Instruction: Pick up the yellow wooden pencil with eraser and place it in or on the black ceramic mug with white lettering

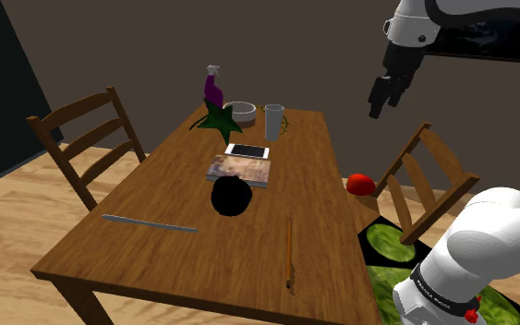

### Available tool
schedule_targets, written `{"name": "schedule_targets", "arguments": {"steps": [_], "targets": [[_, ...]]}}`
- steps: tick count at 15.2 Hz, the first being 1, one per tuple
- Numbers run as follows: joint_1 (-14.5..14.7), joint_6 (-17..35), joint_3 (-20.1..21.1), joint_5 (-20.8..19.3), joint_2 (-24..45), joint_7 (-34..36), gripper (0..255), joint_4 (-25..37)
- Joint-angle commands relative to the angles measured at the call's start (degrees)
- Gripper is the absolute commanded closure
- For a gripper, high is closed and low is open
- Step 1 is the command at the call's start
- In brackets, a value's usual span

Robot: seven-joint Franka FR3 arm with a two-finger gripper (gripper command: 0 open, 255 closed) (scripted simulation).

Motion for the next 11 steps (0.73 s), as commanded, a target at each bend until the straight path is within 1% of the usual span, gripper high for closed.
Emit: {"name": "schedule_targets", "arguments": {"steps": [1,6,11], "targets": [[0.0,0.0,0.0,0.0,0.0,0.0,0,0.0],[-0.45,6.38,5.77,4.73,-8.32,11.79,0,-11.63],[0.06,13.2,13.46,10.73,-14.06,24.07,0,-20.92]]}}
